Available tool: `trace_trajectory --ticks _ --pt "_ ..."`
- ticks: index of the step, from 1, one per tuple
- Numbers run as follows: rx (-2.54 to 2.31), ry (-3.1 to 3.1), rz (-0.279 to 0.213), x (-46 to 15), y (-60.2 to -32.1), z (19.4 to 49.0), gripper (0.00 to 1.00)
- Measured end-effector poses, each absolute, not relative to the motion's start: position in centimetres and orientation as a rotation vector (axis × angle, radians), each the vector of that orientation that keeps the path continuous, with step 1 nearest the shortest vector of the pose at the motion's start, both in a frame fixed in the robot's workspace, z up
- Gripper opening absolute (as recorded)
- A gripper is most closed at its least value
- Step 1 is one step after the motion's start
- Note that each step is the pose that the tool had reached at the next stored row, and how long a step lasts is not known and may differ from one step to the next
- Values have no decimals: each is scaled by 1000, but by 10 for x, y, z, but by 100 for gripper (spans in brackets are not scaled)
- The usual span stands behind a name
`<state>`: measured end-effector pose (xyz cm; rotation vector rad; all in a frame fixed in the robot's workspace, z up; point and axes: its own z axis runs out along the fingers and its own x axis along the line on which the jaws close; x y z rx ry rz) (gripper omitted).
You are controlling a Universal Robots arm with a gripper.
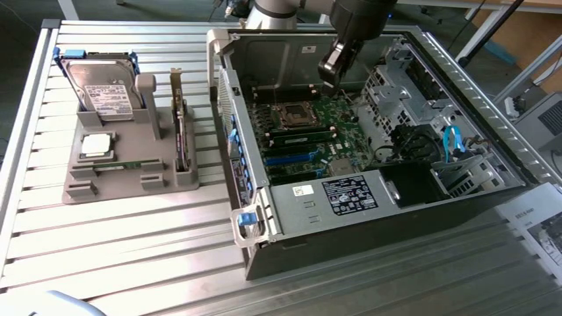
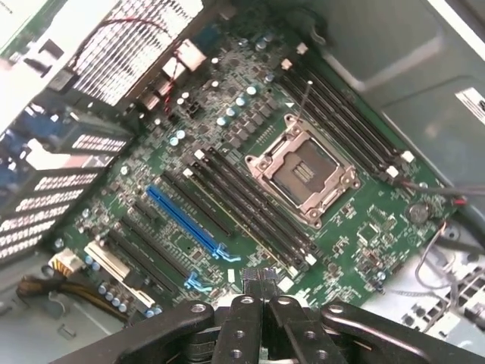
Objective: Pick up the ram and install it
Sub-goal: 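Press down the ram until it locks into place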
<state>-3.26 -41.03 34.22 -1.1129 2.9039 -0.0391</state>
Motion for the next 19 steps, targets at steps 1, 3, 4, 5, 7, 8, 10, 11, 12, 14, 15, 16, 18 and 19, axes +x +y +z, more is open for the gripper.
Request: trace_trajectory --ticks 1,3,4,5,7,8,10,11,12,14,15,16,18,19 --pt "-1090 2913 -39 -33 -410 342 10" --pt "-1039 2932 -40 -33 -410 342 10" --pt "-1017 2940 -41 -33 -410 342 10" --pt "-994 2948 -41 -33 -410 342 10" --pt "-948 2963 -42 -33 -410 342 10" --pt "-925 2971 -42 -33 -410 342 10" --pt "-879 2985 -43 -33 -410 342 10" --pt "-808 3006 -44 -33 -410 342 10" --pt "-720 3029 -45 -33 -410 342 10" --pt "-613 3054 -47 -33 -410 341 10" --pt "-539 3068 -48 -33 -410 341 10" --pt "-493 3076 -48 -33 -410 341 10" --pt "-364 3096 -50 -33 -410 341 10" --pt "-291 3104 -51 -33 -410 341 10"
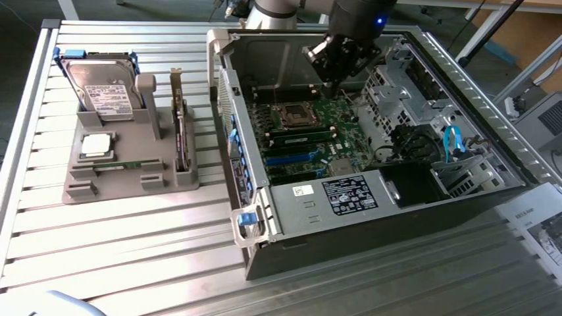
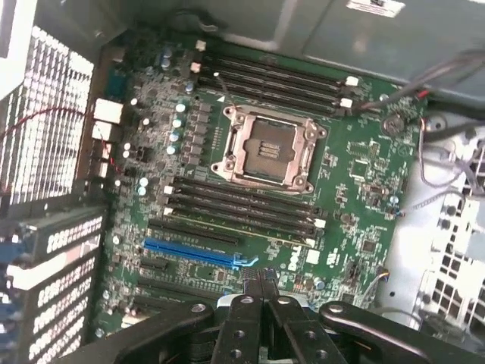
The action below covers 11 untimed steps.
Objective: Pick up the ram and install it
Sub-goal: 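Press down the ram until it locks into place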
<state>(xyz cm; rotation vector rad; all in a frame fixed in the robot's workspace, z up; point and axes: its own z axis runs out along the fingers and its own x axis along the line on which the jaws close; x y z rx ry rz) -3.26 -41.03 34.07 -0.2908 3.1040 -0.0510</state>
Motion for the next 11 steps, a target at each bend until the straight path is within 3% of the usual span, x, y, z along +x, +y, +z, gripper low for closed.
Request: trace_trajectory --ticks 11 --pt "-15 3121 -54 -33 -410 340 10"
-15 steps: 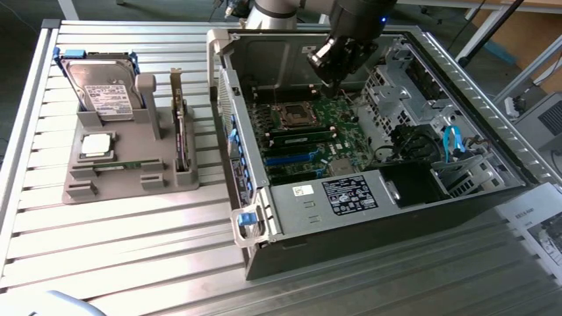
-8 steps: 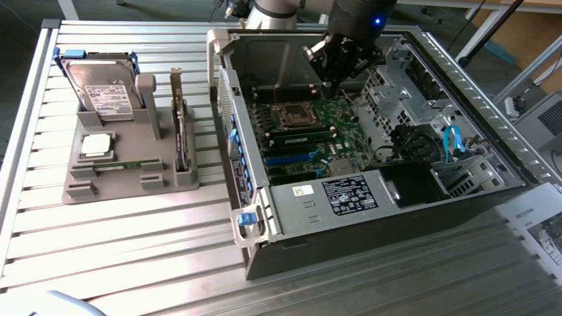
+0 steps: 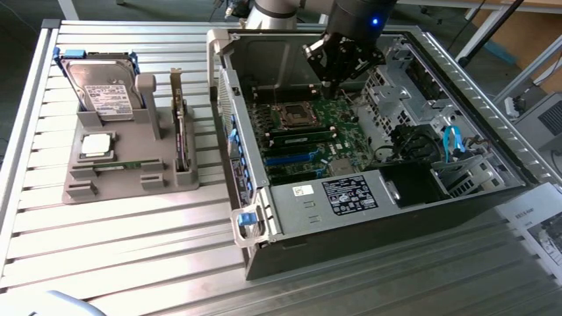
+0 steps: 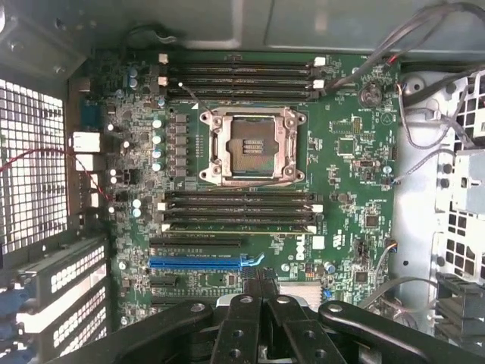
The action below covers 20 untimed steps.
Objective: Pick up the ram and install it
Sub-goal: 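Press down the ram until it locks into place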
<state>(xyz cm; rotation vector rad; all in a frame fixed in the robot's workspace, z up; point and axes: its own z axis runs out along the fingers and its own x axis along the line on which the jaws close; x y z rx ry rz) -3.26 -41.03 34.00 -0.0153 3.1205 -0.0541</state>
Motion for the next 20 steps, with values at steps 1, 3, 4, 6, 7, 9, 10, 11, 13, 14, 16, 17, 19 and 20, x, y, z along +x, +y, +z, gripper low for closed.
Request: trace_trajectory --ticks 1,3,4,6,7,9,10,11,13,14,16,17,19,20 --pt "-15 3121 -54 -33 -410 340 10" --pt "-15 3121 -52 -33 -410 340 10" --pt "-15 3120 -48 -33 -410 340 10" --pt "-15 3120 -38 -33 -410 340 10" --pt "-15 3120 -31 -33 -410 340 10" --pt "-15 3120 -23 -33 -410 340 10" --pt "-15 3120 -22 -33 -410 340 10" --pt "-15 3120 -22 -33 -410 340 10" --pt "-15 3120 -22 -33 -410 340 10" --pt "-15 3120 -22 -33 -410 340 10" --pt "-15 3120 -22 -33 -410 340 10" --pt "-15 3120 -22 -33 -410 340 10" --pt "-15 3120 -22 -33 -409 340 10" --pt "-15 3120 -22 -33 -409 340 10"
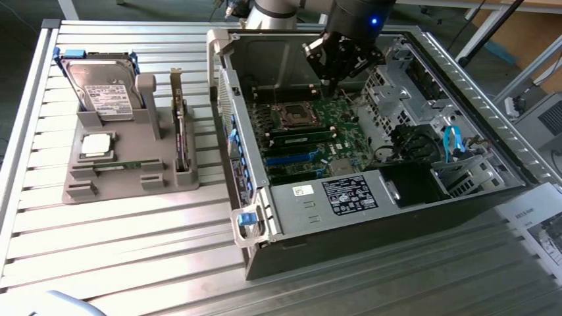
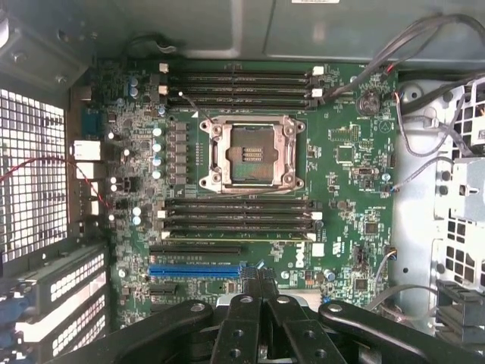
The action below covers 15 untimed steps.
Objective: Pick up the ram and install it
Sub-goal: 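Press down the ram until it locks into place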
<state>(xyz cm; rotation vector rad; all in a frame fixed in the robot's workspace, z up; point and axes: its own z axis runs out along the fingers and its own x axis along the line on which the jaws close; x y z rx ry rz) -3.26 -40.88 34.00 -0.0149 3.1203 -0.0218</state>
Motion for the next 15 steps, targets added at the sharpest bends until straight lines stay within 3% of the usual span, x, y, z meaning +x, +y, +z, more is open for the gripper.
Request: trace_trajectory --ticks 15 --pt "-15 3120 -22 -33 -407 340 10"
